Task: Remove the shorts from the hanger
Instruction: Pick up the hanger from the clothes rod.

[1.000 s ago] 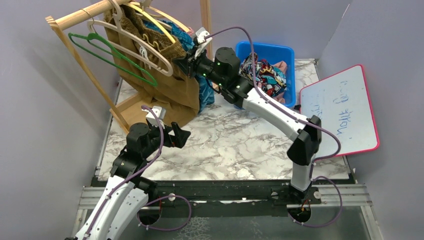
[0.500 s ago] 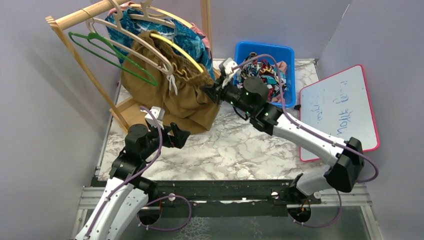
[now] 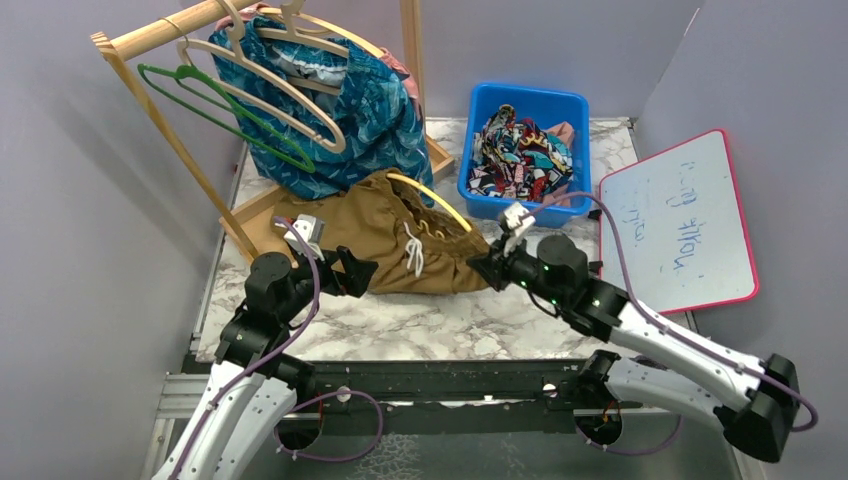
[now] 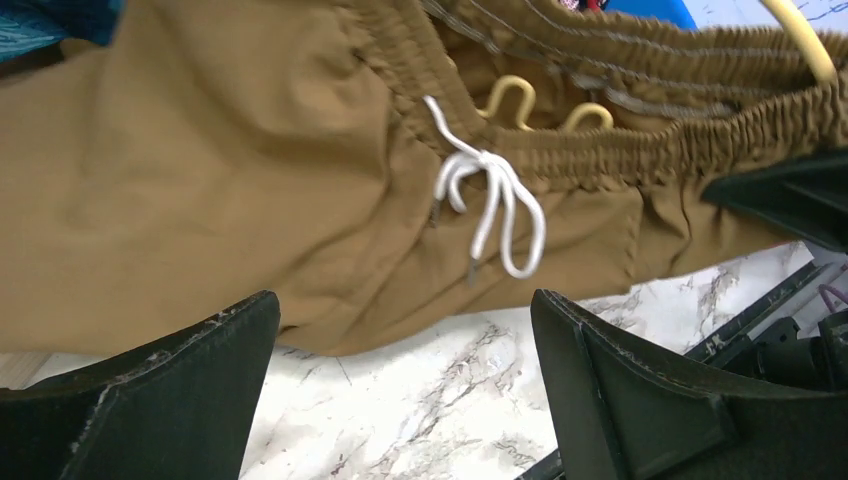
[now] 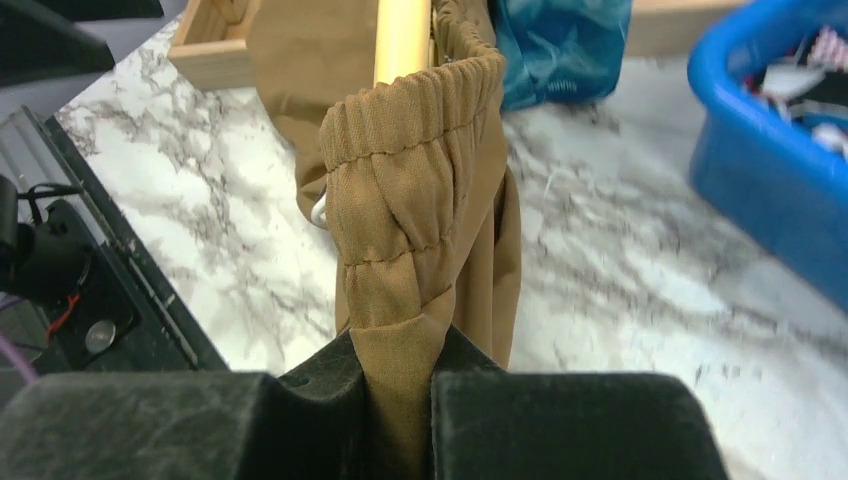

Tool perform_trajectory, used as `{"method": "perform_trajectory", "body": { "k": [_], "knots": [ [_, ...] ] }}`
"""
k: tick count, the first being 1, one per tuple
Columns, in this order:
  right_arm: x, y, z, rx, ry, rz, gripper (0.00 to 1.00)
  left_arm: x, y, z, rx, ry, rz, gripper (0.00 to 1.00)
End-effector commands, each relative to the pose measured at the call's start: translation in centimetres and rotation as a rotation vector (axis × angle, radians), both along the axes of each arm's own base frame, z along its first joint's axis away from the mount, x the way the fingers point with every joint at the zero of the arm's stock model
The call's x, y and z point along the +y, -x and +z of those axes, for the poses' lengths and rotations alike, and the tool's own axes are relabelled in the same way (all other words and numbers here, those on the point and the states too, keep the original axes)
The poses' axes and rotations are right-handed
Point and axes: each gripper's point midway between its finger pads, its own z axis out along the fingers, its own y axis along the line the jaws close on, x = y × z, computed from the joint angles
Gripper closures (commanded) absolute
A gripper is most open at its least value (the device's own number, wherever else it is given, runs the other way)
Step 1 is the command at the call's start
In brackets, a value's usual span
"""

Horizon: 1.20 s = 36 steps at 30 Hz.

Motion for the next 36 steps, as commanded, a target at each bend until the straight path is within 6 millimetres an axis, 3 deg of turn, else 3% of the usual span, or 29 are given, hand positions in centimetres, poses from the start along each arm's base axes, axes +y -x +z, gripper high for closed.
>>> {"method": "perform_trajectory", "body": {
  "k": [1, 4, 6, 11, 16, 21, 24, 29, 33, 36],
  "knots": [
    [-2.6, 2.5, -0.7, 0.064, -0.086, -0.046, 0.99, 0.1, -0.3, 0.8, -0.013, 0.003, 0.009, 0.01],
    [-3.0, 4.2, -0.2, 0.078, -0.132, -0.001, 0.99, -0.1, -0.3, 0.6, -0.002, 0.003, -0.002, 0.01],
    [-3.1, 4.8, 1.4, 0.040, -0.176, 0.034, 0.99, -0.3, -0.3, 0.6, 0.004, 0.005, -0.011, 0.01],
    [-5.2, 4.9, 5.9, -0.048, -0.233, -0.027, 0.99, -0.4, -0.2, 0.7, 0.007, 0.009, -0.017, 0.01],
    [-10.2, 4.5, 10.6, -0.126, -0.290, -0.220, 0.99, -0.2, -0.2, 1.0, -0.007, 0.011, -0.009, 0.01],
    [-15.6, 6.7, 16.8, -0.230, -0.407, -0.314, 0.99, -0.2, -0.1, 1.2, -0.016, 0.013, -0.007, 0.01],
    [-17.1, 8.4, 19.3, -0.280, -0.429, -0.288, 0.99, -0.1, -0.1, 1.2, -0.018, 0.012, -0.006, 0.01],
    [-16.2, 9.9, 19.7, -0.258, -0.367, -0.183, 0.99, -0.2, -0.1, 1.1, -0.014, 0.013, -0.010, 0.01],
    [-13.9, 11.5, 19.8, -0.278, -0.352, -0.021, 0.99, -0.3, 0.0, 1.1, -0.012, 0.014, -0.014, 0.01],
    [-11.6, 12.3, 18.8, -0.256, -0.295, 0.106, 0.99, -0.4, 0.1, 1.2, -0.012, 0.017, -0.022, 0.01]
  ]
}}
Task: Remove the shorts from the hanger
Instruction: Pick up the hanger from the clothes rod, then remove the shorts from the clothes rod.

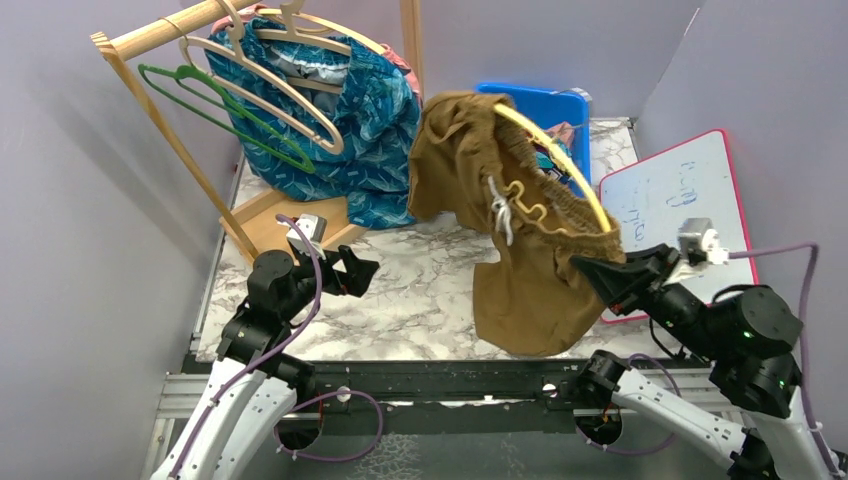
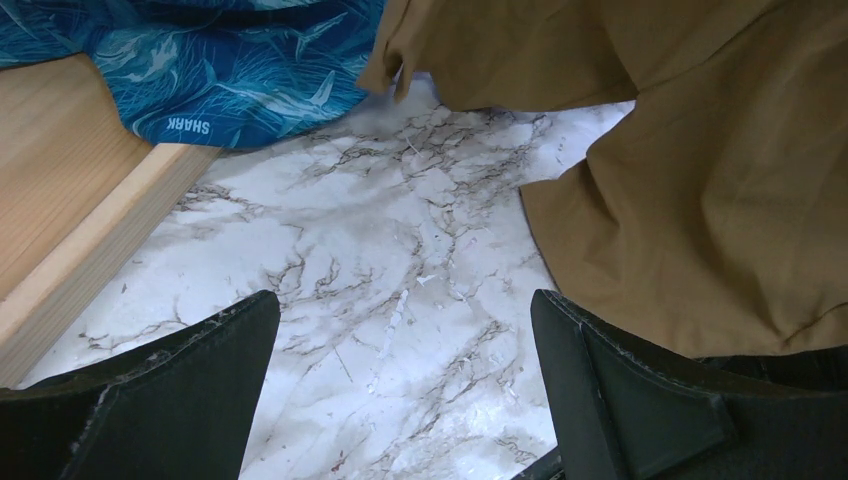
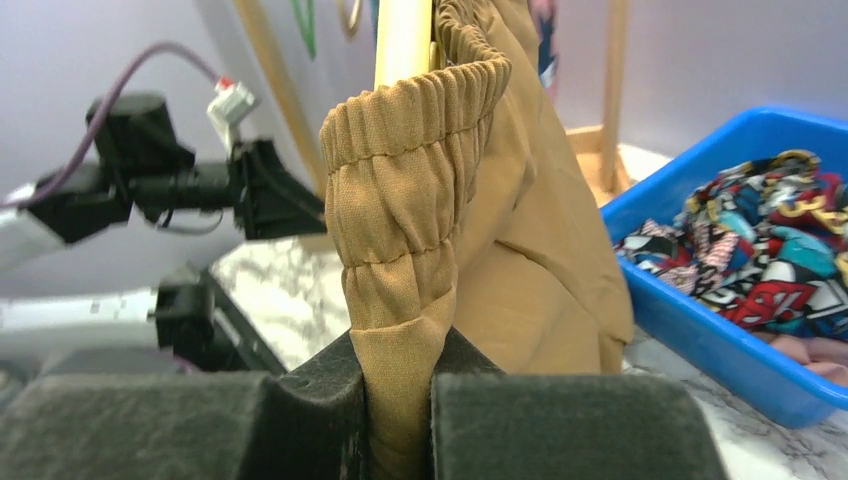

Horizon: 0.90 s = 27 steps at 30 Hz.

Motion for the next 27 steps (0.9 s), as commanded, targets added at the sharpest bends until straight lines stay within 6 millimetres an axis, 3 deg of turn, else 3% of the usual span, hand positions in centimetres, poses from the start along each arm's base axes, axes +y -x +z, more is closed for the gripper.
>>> {"method": "perform_trajectory", "body": {
  "k": [1, 10, 15, 20, 27],
  "knots": [
    [4.0, 1.8, -0.7, -0.028, 0.105, 0.232, 0.99, -0.3, 0.3, 1.7, -0.035, 0.026, -0.022, 0.01],
    [8.9, -1.7, -9.1, 0.243, 0.340, 0.267, 0.98, -0.2, 1.6, 4.3, -0.126, 0.065, -0.040, 0.03],
    [11.6, -0.9, -13.8, 0.365, 0.450, 0.423, 0.99, -0.1, 2.5, 5.9, -0.197, 0.103, -0.053, 0.03],
    [14.3, 0.6, -15.4, 0.384, 0.443, 0.607, 0.99, -1.9, 2.8, 7.1, -0.171, 0.202, -0.129, 0.04],
    [17.5, 0.7, -16.9, 0.439, 0.399, 0.734, 0.99, -3.7, 2.0, 7.0, -0.065, 0.267, -0.183, 0.18]
  ]
}}
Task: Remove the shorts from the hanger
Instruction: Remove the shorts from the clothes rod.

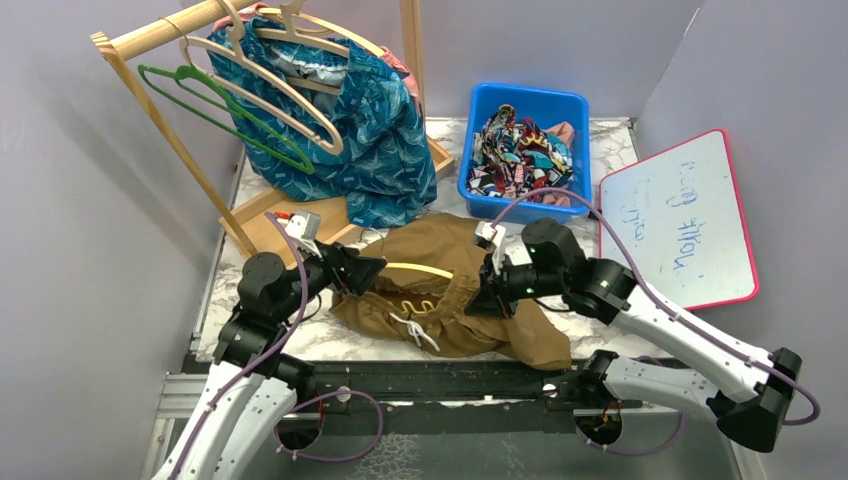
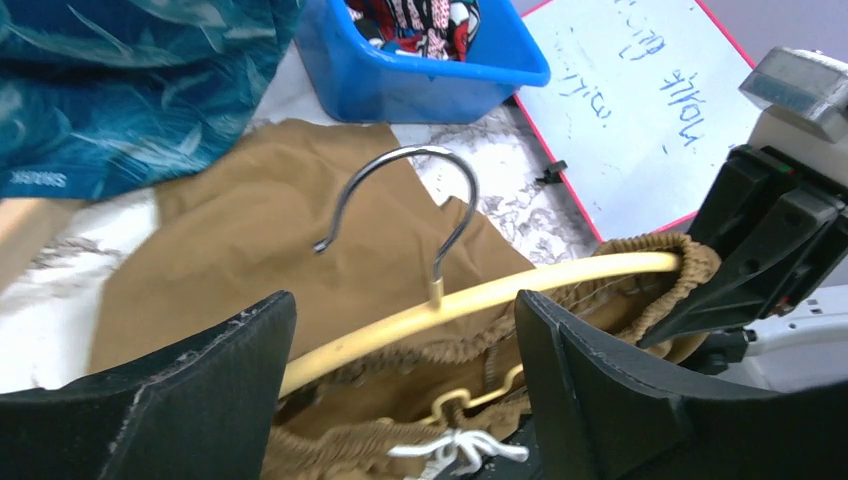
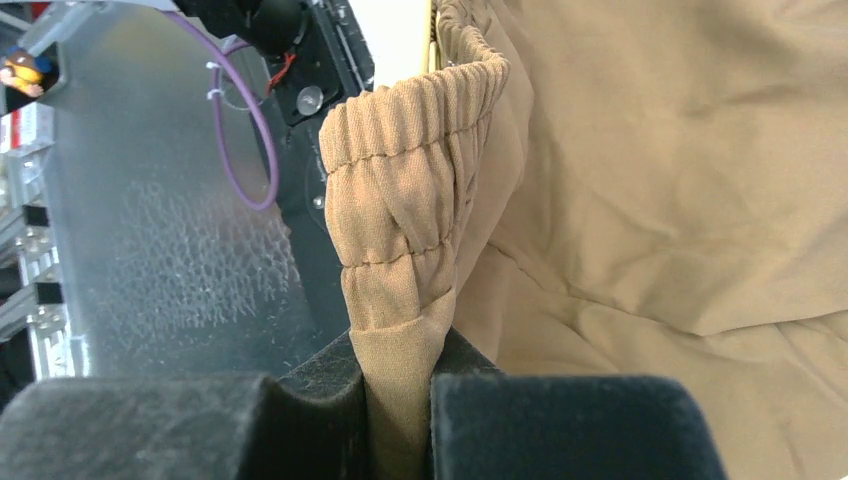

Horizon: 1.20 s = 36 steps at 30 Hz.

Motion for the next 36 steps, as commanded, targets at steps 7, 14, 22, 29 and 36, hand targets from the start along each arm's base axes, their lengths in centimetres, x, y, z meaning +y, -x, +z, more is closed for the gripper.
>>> {"method": "perform_trajectory", "body": {
  "k": [7, 14, 22, 29, 36],
  "knots": [
    [4.4, -0.1, 2.7, 0.010, -0.209, 0.108, 0.99, -1.2, -0.8, -0.2, 0.109, 0.087, -0.014, 0.38],
    [4.9, 0.3, 2.2, 0.050, -0.212, 0.137, 0.99, -1.3, -1.4, -0.9, 0.143, 0.104, 0.004, 0.56],
    [4.9, -0.2, 2.0, 0.039, -0.208, 0.113, 0.98, -1.5, -1.5, -1.9, 0.173, 0.086, -0.008, 0.86],
    [4.8, -1.2, 1.8, 0.026, -0.187, 0.055, 0.90, -1.1, -1.5, -2.3, 0.170, 0.082, 0.019, 1.00],
    [4.3, -2.4, 2.5, -0.008, -0.164, -0.012, 0.48, -0.3, -1.5, -2.4, 0.154, 0.082, 0.061, 1.00]
  ]
}}
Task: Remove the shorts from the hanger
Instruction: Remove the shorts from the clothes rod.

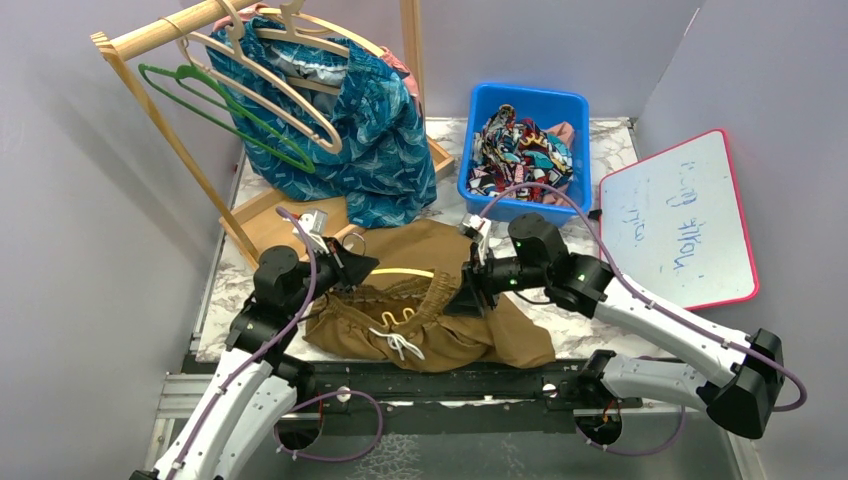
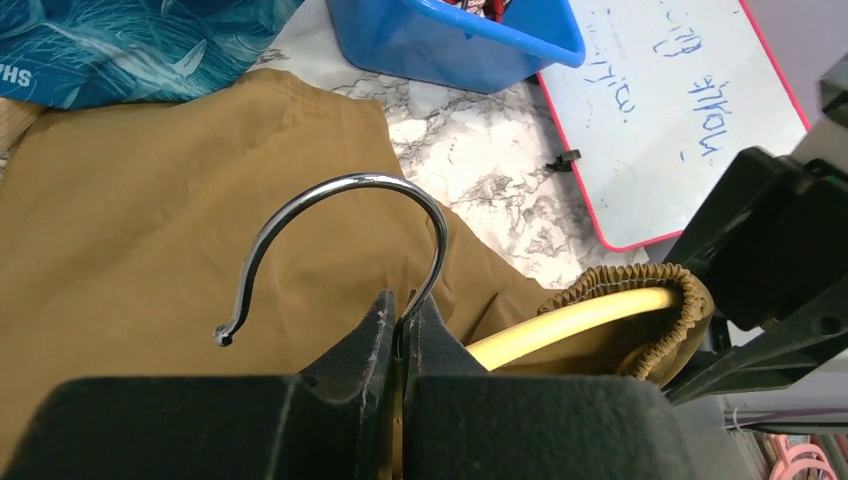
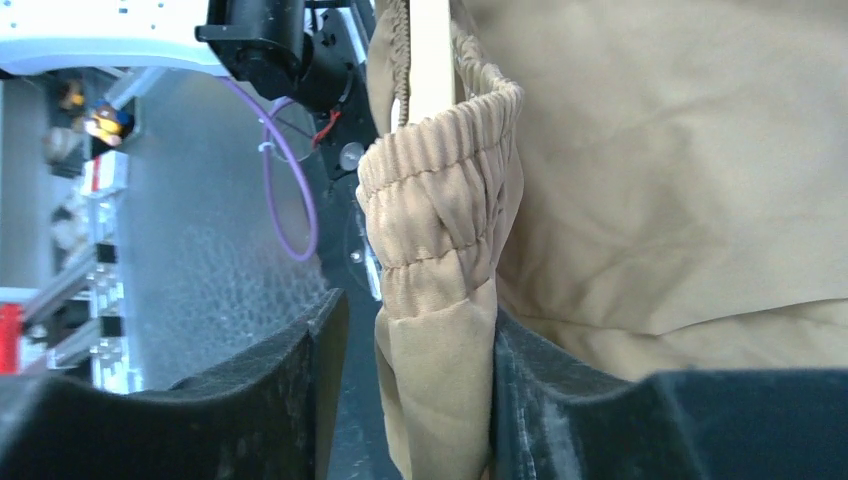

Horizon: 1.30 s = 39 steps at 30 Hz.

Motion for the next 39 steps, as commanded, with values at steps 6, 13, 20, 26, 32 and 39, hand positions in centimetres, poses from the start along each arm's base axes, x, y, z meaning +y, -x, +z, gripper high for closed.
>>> {"method": "perform_trajectory", "body": {
  "k": [6, 13, 20, 26, 32, 39],
  "knots": [
    [-0.4, -3.6, 5.0, -0.187, -0.062, -0.169, 0.35, 1.0, -0.3, 1.3, -0.046, -0.001, 0.060, 1.00],
    [0.7, -5.1, 5.3, -0.195, -0.027, -0.182, 0.39, 0.8, -0.1, 1.1, -0.037, -0.005, 0.045, 1.00],
    [2.6, -3.2, 5.5, -0.126, -0.096, -0.042, 0.57, 0.8, 0.0, 1.3, -0.037, -0.005, 0.045, 1.00],
    [1.9, -4.0, 5.0, -0.149, -0.071, -0.108, 0.79, 1.0, 0.0, 1.2, -0.036, -0.008, 0.050, 1.00],
    [-0.1, -5.5, 4.0, -0.187, 0.012, -0.232, 0.96, 1.4, -0.2, 1.1, -0.038, -0.013, 0.080, 1.00],
    [-3.0, -7.2, 4.6, -0.265, 0.030, -0.405, 0.99, 3.6, -0.9, 1.0, -0.019, -0.036, 0.226, 1.00]
  ]
}}
